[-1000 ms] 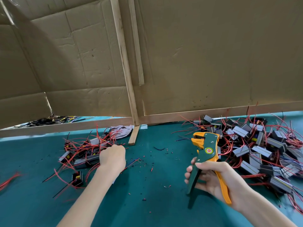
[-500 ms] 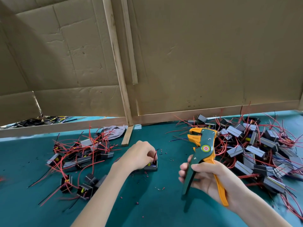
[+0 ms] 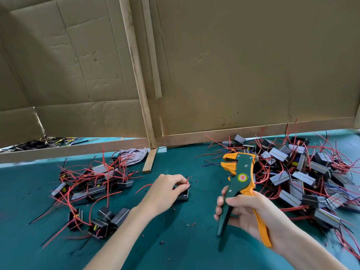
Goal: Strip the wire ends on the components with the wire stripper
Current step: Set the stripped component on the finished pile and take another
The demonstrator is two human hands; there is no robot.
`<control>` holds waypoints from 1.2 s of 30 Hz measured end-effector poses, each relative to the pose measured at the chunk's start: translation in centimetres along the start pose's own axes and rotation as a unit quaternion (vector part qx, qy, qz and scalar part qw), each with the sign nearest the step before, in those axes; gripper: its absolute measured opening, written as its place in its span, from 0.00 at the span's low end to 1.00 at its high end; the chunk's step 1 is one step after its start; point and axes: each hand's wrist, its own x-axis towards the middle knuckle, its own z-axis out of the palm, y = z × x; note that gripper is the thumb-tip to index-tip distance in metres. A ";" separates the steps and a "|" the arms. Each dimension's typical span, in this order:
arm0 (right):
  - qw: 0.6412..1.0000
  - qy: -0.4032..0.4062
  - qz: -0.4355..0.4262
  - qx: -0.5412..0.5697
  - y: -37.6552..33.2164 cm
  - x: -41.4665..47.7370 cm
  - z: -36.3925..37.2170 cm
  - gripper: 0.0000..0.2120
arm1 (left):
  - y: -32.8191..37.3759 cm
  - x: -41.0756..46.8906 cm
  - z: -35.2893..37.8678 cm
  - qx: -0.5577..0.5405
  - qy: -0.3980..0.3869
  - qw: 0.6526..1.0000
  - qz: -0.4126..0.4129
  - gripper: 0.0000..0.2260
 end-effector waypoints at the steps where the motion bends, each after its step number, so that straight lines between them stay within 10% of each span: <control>1: 1.000 -0.001 0.000 -0.001 0.0 0.0 0.0 0.16 | 0.0 -0.1 0.3 -0.012 0.015 1.000 0.003 0.05; 24: 0.997 -0.022 -0.004 -0.068 -0.2 -0.7 0.8 0.15 | 4.0 -0.3 -2.0 -0.090 0.162 0.971 0.150 0.04; 36: 0.996 -0.052 -0.010 -0.071 -0.5 -1.5 2.1 0.15 | 6.0 -0.9 -3.0 -0.282 0.101 0.952 0.068 0.08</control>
